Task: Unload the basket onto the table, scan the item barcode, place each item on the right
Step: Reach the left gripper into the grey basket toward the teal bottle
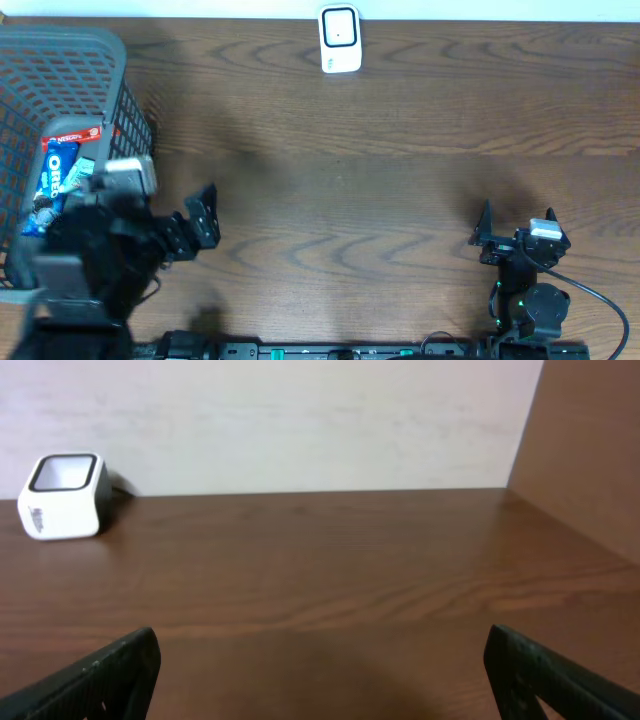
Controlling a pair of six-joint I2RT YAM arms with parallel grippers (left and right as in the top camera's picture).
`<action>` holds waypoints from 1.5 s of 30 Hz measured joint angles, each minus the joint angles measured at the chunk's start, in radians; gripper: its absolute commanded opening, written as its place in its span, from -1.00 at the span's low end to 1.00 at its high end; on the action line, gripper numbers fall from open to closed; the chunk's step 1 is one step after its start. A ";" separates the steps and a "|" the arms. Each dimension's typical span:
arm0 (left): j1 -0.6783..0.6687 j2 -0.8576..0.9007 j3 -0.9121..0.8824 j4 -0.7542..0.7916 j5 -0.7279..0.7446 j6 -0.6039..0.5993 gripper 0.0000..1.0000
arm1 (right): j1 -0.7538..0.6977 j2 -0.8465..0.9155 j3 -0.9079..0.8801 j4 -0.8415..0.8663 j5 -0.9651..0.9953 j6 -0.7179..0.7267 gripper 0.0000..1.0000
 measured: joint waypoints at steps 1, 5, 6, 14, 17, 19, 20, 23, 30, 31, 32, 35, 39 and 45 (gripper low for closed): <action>0.000 0.026 0.043 -0.018 0.011 -0.003 0.96 | 0.000 0.000 0.000 0.000 0.000 0.000 0.99; 0.001 0.107 0.136 -0.039 0.021 -0.019 0.96 | 0.000 0.000 0.000 0.000 0.000 0.000 0.98; 0.002 0.131 0.166 -0.050 0.010 -0.032 0.96 | 0.000 0.000 0.000 0.001 0.000 0.000 0.99; 0.161 0.439 0.698 -0.288 -0.199 -0.246 0.96 | 0.000 0.000 0.000 0.000 0.000 0.000 0.98; 0.284 0.557 0.873 -0.483 -0.249 -0.373 0.96 | 0.000 0.000 0.000 0.000 0.000 0.000 0.99; 0.373 0.626 0.923 -0.581 -0.275 -0.456 0.96 | 0.000 0.000 0.000 0.000 0.000 0.000 0.98; 0.414 0.657 0.929 -0.583 -0.281 -0.491 0.96 | 0.000 0.000 0.000 0.000 0.000 0.000 0.99; 0.504 0.763 0.937 -0.583 -0.291 -0.542 0.96 | 0.000 0.000 0.000 0.001 0.000 0.000 0.98; 0.600 0.956 0.924 -0.584 -0.275 -0.571 0.96 | 0.000 0.000 0.000 0.000 0.000 0.000 0.99; 0.602 0.959 0.915 -0.584 -0.274 -0.571 0.95 | 0.000 0.000 0.000 0.000 0.000 0.000 0.98; 0.603 0.959 0.904 -0.584 -0.272 -0.571 0.95 | 0.000 0.000 0.000 0.000 0.000 0.000 0.99; 0.603 0.954 0.861 -0.584 -0.271 -0.571 0.96 | 0.000 0.000 0.000 0.000 0.000 0.000 0.99; 0.603 0.952 0.788 -0.584 -0.277 -0.566 0.96 | 0.000 0.000 0.000 0.000 0.000 0.000 0.99; 0.610 0.952 0.713 -0.584 -0.310 -0.556 0.96 | 0.000 0.000 0.000 0.000 0.000 0.000 0.99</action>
